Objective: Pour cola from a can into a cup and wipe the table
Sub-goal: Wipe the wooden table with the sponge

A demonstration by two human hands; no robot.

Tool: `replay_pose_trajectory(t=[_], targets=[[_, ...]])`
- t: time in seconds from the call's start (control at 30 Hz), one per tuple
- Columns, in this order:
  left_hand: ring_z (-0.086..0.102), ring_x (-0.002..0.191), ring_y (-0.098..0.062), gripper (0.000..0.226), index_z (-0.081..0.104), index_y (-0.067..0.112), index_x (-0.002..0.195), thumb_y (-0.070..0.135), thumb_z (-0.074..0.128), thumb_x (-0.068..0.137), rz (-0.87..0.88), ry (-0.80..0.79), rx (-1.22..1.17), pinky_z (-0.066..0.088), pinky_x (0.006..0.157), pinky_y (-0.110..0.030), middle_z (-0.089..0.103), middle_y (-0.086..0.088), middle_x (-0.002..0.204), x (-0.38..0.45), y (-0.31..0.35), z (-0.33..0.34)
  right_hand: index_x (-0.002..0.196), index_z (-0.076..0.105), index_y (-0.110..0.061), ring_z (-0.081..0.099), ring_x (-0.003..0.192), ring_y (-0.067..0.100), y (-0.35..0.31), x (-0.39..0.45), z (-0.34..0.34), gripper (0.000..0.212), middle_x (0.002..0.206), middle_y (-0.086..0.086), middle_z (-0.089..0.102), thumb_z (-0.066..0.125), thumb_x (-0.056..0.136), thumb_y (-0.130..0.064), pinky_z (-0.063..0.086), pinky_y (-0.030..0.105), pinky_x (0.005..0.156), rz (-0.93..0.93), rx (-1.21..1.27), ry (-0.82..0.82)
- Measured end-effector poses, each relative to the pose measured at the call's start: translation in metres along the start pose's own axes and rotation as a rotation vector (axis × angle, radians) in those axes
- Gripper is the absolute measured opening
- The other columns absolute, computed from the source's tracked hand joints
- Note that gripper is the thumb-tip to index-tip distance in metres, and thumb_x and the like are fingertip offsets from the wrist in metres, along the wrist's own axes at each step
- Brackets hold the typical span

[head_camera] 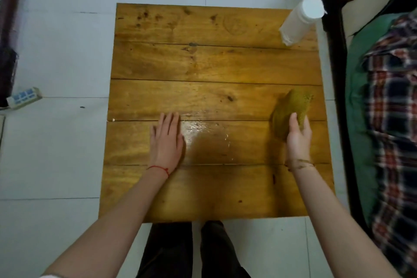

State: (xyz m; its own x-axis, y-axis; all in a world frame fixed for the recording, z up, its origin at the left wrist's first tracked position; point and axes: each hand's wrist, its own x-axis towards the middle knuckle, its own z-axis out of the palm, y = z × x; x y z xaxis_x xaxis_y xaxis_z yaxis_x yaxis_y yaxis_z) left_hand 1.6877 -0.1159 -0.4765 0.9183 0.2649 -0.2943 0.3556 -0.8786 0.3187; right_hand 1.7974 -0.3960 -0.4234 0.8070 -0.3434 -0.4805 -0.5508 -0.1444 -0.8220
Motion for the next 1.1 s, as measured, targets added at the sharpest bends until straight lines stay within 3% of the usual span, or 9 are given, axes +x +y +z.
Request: replay_pose_trajectory(t=[0.13, 0.27, 0.37, 0.47, 0.57, 0.67, 0.73, 0.87, 1.1], targets=[[-0.004, 0.152, -0.021, 0.059, 0.01, 0.018, 0.156, 0.028, 0.032, 0.102, -0.036, -0.003, 0.019, 0.001, 0.122, -0.051, 0.008, -0.002, 0.164, -0.04, 0.012, 0.033, 0.142, 0.044, -0.016, 0.045, 0.118, 0.005, 0.048, -0.018, -0.044, 0.042, 0.128, -0.008, 0.051, 0.041, 0.102, -0.03, 0.034, 0.025, 0.102, -0.264, -0.336, -0.01], [-0.004, 0.152, -0.02, 0.06, 0.008, 0.02, 0.157, 0.028, 0.031, 0.102, -0.039, -0.011, -0.002, -0.001, 0.122, -0.052, 0.006, 0.0, 0.164, -0.068, 0.025, 0.06, 0.122, 0.054, -0.007, 0.059, 0.089, 0.021, 0.1, -0.038, -0.055, 0.028, 0.1, 0.007, 0.062, 0.041, 0.102, -0.022, 0.053, 0.045, 0.085, -0.374, -0.566, -0.133], [-0.006, 0.152, -0.02, 0.06, 0.003, 0.022, 0.157, 0.03, 0.029, 0.102, -0.028, -0.017, 0.015, 0.001, 0.121, -0.055, 0.003, 0.0, 0.165, -0.08, 0.029, 0.073, 0.132, 0.05, -0.005, 0.055, 0.119, 0.028, 0.127, -0.056, -0.043, 0.034, 0.127, 0.013, 0.059, 0.044, 0.099, -0.009, 0.045, 0.046, 0.104, -0.462, -0.625, -0.308], [-0.008, 0.151, -0.02, 0.061, 0.0, 0.022, 0.157, 0.03, 0.028, 0.104, -0.024, -0.007, 0.015, 0.002, 0.121, -0.056, -0.002, 0.001, 0.165, -0.085, 0.03, 0.081, 0.15, 0.032, -0.022, 0.019, 0.148, 0.022, 0.15, -0.073, -0.032, 0.057, 0.156, -0.002, 0.033, 0.046, 0.096, -0.008, 0.02, 0.043, 0.121, -0.555, -0.813, -0.44], [-0.008, 0.151, -0.021, 0.061, 0.001, 0.021, 0.157, 0.029, 0.029, 0.104, -0.021, 0.025, 0.017, 0.001, 0.121, -0.056, -0.002, 0.0, 0.165, -0.084, 0.032, 0.085, 0.152, 0.025, -0.029, 0.001, 0.151, 0.021, 0.171, -0.085, -0.029, 0.058, 0.161, -0.006, 0.017, 0.046, 0.098, -0.033, 0.008, 0.05, 0.123, -0.639, -0.993, -0.476], [-0.009, 0.151, -0.022, 0.062, 0.0, 0.021, 0.157, 0.028, 0.03, 0.103, -0.013, 0.06, 0.039, 0.001, 0.12, -0.057, -0.003, -0.001, 0.165, -0.074, 0.032, 0.091, 0.152, 0.02, -0.034, -0.005, 0.151, 0.023, 0.182, -0.08, -0.028, 0.061, 0.163, -0.005, 0.008, 0.031, 0.097, -0.056, -0.002, 0.05, 0.122, -0.72, -1.128, -0.451], [-0.011, 0.151, -0.022, 0.062, -0.001, 0.021, 0.157, 0.028, 0.029, 0.103, -0.002, 0.082, 0.053, -0.001, 0.12, -0.057, -0.005, -0.001, 0.165, -0.065, 0.032, 0.095, 0.153, 0.016, -0.037, -0.006, 0.151, 0.026, 0.184, -0.068, -0.025, 0.056, 0.164, -0.004, 0.006, 0.022, 0.099, -0.054, 0.001, 0.055, 0.121, -0.771, -1.202, -0.43], [-0.01, 0.151, -0.023, 0.063, -0.003, 0.019, 0.157, 0.03, 0.028, 0.103, 0.008, 0.128, 0.088, -0.001, 0.12, -0.059, -0.006, -0.002, 0.165, -0.042, 0.029, 0.103, 0.153, 0.006, -0.038, -0.003, 0.15, 0.032, 0.187, -0.046, -0.02, 0.056, 0.164, -0.001, 0.002, 0.022, 0.101, -0.049, 0.009, 0.059, 0.119, -0.87, -1.306, -0.391], [-0.008, 0.152, -0.024, 0.06, -0.001, 0.021, 0.157, 0.038, 0.021, 0.104, -0.008, 0.183, 0.117, 0.0, 0.117, -0.064, -0.004, -0.001, 0.165, -0.003, 0.012, 0.104, 0.154, 0.005, -0.035, -0.003, 0.149, 0.037, 0.149, 0.003, 0.043, 0.058, 0.164, 0.002, 0.001, 0.023, 0.101, -0.048, 0.002, 0.061, 0.118, -0.684, -1.191, -0.112]])
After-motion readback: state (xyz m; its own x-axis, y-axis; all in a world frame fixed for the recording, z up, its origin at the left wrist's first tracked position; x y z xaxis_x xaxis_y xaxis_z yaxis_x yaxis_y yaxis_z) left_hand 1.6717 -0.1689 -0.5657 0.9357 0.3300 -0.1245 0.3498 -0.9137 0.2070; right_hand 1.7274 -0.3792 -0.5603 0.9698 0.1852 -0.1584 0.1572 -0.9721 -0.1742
